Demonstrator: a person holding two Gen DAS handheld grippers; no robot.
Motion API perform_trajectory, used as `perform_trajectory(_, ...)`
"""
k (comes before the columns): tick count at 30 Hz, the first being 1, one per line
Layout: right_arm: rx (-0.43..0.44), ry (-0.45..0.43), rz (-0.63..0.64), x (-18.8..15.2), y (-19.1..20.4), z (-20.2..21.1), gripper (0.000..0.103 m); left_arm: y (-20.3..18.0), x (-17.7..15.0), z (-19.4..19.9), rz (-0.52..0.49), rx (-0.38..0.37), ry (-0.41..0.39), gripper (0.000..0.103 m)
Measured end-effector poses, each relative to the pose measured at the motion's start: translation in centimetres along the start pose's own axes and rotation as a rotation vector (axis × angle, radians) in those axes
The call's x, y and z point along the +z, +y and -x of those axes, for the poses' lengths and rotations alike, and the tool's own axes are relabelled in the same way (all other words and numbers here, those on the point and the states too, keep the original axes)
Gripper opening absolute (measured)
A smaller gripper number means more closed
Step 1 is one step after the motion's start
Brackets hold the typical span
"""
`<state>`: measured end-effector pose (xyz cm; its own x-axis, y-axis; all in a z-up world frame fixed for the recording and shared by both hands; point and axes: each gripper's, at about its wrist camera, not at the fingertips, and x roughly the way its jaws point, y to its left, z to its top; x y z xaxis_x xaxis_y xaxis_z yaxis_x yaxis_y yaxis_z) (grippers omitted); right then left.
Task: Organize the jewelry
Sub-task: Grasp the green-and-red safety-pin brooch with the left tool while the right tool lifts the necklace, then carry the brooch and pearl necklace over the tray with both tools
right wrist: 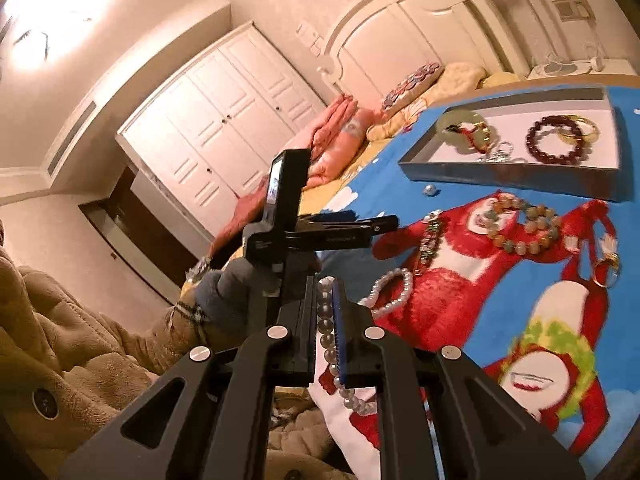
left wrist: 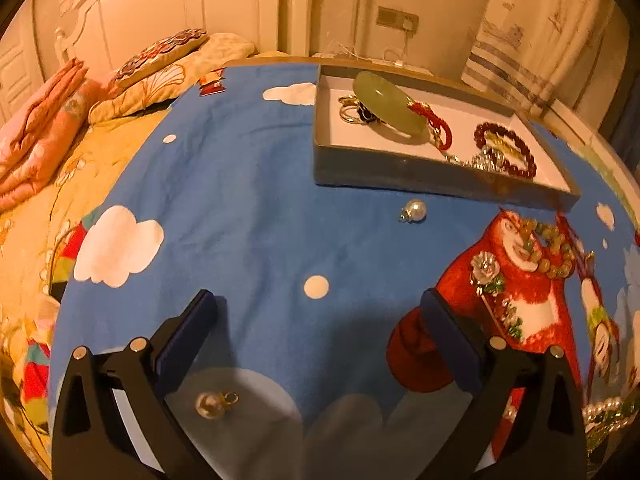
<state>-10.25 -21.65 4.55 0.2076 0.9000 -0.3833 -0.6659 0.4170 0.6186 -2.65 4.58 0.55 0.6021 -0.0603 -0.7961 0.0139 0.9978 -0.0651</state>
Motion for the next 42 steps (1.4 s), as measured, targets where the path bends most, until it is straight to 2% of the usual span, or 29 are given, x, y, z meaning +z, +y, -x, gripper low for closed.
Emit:
perform_trajectory(3,-0.020,-0.038,-0.028,-0.6,-1.2,1.6,0.010,-1.8,-0.2,0.9,-0.007,-0.078,-0.009,0.100)
perform_trajectory(5,-0.032,-0.078,-0.054,-1.0,-2.1,3.1,0.010,-4.1,-0.3,1.3,-0.055,-0.089,-0.015,0.100)
perform_trajectory(7,-0.038,-0.118,-0.077,-1.3,-2.8,4.6,0.010,-6.2,-0.3,1.2,-0.093,-0.096,-0.016,0.096)
perform_trajectory(10,-0.041,-0.180,-0.096,-1.7,-3.4,6.9,0.010,-8.7,-0.1,-0.2,-0.108,-0.070,0.025,0.086)
perform_trajectory(11,-0.041,-0.200,-0.100,-1.8,-3.5,7.6,0.010,-9.4,-0.1,-0.6,-0.130,-0.008,0.007,0.081)
perform_trajectory(12,-0.042,-0.212,-0.102,-1.9,-3.6,8.0,0.010,-9.8,-0.1,-0.7,-0.146,0.001,-0.006,0.072)
perform_trajectory(13,-0.043,-0.227,-0.102,-2.1,-3.6,8.6,0.010,-10.1,-0.1,-0.6,-0.152,-0.024,-0.020,0.051)
perform_trajectory(15,-0.046,-0.246,-0.106,-2.5,-3.7,9.5,0.010,-10.5,-0.2,-0.4,-0.181,-0.034,-0.035,0.022)
perform_trajectory(22,-0.036,-0.291,-0.131,-2.8,-5.0,10.3,0.010,-10.9,-1.0,0.3,-0.195,-0.043,-0.055,0.022)
perform_trajectory(35,-0.014,-0.372,-0.121,-1.5,-4.5,12.1,0.010,-12.9,-1.0,2.7,-0.253,-0.044,-0.118,0.022)
perform_trajectory(42,-0.017,-0.366,-0.092,-0.2,-3.8,11.6,0.010,-13.0,-0.6,3.1,-0.258,-0.045,-0.131,0.022)
